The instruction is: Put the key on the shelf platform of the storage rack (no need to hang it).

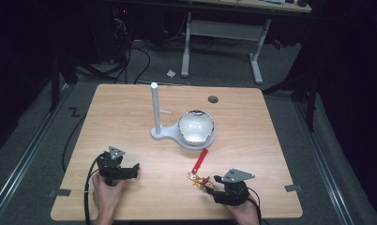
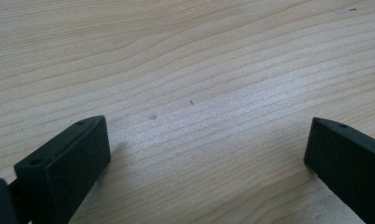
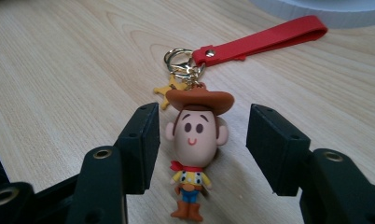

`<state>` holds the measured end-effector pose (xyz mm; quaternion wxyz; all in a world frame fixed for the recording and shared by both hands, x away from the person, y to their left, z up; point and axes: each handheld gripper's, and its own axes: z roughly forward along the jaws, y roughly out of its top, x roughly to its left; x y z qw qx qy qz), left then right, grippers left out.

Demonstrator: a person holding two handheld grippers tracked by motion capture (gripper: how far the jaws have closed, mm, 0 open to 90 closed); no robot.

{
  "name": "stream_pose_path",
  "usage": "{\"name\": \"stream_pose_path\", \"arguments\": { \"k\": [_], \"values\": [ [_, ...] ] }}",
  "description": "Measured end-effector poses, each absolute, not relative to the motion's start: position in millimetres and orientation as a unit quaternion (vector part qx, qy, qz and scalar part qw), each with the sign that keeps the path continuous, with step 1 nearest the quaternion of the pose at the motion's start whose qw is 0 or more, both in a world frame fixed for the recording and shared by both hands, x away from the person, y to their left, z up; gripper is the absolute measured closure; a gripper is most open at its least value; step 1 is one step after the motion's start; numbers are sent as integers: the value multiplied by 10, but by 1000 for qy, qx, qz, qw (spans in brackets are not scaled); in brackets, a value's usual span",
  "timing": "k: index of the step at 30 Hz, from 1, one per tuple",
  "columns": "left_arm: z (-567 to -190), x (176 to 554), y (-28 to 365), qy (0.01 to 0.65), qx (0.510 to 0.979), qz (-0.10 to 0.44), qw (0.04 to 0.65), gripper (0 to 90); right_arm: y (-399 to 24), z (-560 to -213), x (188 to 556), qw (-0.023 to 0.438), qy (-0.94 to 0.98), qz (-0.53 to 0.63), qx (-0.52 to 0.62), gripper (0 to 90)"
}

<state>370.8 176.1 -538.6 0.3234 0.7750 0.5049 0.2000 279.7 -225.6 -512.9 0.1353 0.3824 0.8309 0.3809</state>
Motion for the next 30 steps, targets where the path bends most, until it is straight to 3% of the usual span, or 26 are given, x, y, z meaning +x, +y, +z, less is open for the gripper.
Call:
{"name": "stream_pose_path", "arguments": {
  "k": [16, 30],
  "values": [
    [-5386, 3708, 1761, 505, 775, 200, 323, 5, -2060, -5247, 2876, 134, 842, 367, 372, 436],
    [-5386, 3708, 1761, 505, 775, 200, 323, 5, -2059, -5275, 2889, 143, 844, 365, 367, 504]
  ]
}}
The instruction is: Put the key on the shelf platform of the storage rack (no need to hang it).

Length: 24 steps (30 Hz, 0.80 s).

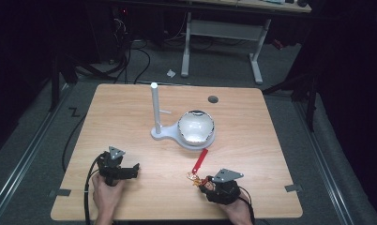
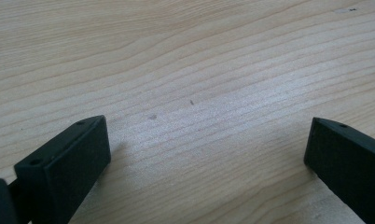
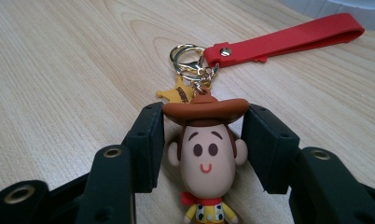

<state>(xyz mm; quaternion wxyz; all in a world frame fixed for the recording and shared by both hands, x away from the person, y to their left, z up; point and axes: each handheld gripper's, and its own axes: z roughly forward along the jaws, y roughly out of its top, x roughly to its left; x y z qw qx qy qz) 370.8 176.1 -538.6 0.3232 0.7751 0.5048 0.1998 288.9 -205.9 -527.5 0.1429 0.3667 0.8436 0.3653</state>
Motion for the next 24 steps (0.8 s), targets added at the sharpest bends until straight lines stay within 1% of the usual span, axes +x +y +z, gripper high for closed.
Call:
{"name": "stream_pose_path", "arguments": {
  "k": [12, 21, 24],
  "values": [
    [-5386, 3708, 1761, 505, 775, 200, 323, 5, -2206, -5135, 2873, 155, 827, 397, 367, 510],
    [-5386, 3708, 1761, 505, 775, 200, 323, 5, -2363, -4899, 2896, 167, 810, 424, 370, 512],
    [-5386, 3708, 1761, 505, 775, 200, 323, 5, -2446, -4766, 2919, 169, 800, 440, 371, 513]
  ]
}}
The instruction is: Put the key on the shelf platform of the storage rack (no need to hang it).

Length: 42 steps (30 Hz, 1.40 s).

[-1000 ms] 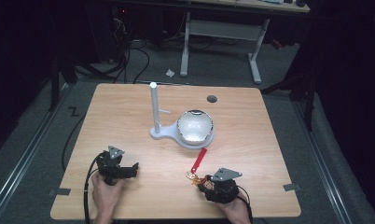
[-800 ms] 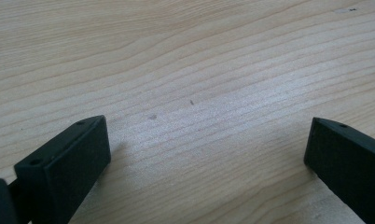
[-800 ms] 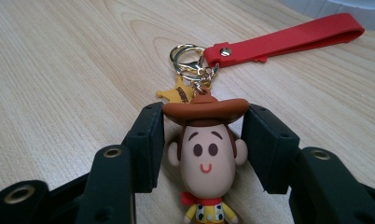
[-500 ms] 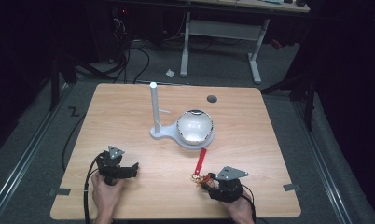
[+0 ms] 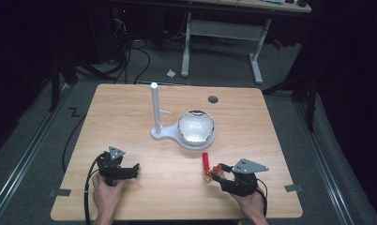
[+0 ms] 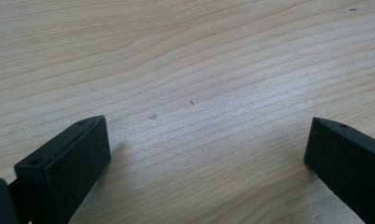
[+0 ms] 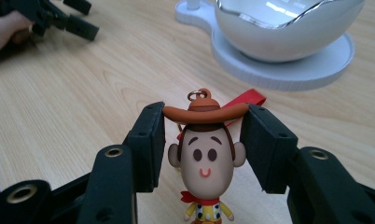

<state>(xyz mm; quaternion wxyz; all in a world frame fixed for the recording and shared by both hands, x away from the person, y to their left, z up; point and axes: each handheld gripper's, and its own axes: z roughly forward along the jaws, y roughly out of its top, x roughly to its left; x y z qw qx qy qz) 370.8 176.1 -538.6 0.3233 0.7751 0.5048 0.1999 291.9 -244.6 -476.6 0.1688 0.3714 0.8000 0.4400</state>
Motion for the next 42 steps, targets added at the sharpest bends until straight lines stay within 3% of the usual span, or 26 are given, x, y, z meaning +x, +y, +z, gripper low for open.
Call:
{"name": "stream_pose_path", "arguments": {
  "k": [42],
  "values": [
    [-5386, 3707, 1761, 505, 775, 200, 323, 6, -2747, -3711, 3237, 128, 793, 485, 346, 517]
  ]
}}
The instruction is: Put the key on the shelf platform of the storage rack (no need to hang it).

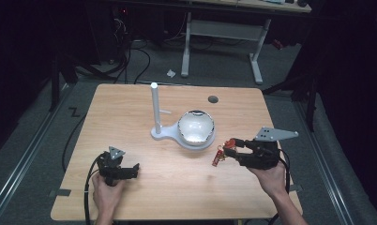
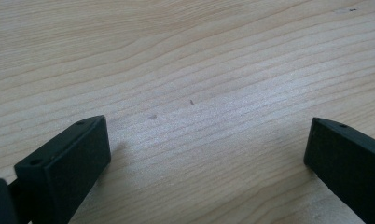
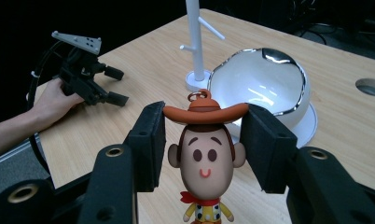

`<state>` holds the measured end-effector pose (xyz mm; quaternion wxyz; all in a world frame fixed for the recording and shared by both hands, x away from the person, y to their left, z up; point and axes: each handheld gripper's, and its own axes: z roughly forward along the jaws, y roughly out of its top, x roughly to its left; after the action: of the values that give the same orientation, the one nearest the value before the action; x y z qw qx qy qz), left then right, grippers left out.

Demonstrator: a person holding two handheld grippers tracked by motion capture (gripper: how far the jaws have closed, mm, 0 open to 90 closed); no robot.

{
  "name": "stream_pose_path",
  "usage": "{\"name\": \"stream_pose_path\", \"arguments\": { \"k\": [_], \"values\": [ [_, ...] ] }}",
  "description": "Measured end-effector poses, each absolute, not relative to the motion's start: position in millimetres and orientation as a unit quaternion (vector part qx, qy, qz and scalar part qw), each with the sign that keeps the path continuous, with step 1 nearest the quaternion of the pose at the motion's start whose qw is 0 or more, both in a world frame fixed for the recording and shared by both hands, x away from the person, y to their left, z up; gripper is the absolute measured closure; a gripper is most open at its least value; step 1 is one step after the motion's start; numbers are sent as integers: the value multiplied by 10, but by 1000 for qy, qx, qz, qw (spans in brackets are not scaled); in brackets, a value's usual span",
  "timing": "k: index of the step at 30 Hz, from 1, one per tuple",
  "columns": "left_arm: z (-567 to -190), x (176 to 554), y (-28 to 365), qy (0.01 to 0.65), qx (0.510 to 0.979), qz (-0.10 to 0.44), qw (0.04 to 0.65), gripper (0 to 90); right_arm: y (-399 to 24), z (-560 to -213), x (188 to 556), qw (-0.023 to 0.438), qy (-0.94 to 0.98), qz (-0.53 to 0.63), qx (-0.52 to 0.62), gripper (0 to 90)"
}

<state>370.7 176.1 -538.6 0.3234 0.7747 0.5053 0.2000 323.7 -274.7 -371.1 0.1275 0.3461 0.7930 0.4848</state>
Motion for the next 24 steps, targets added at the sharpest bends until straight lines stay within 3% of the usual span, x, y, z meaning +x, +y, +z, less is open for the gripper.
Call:
{"name": "stream_pose_path", "arguments": {
  "k": [24],
  "values": [
    [-5386, 3710, 1761, 505, 775, 200, 324, 6, -2548, -3244, 3752, 119, 799, 489, 329, 517]
  ]
}}
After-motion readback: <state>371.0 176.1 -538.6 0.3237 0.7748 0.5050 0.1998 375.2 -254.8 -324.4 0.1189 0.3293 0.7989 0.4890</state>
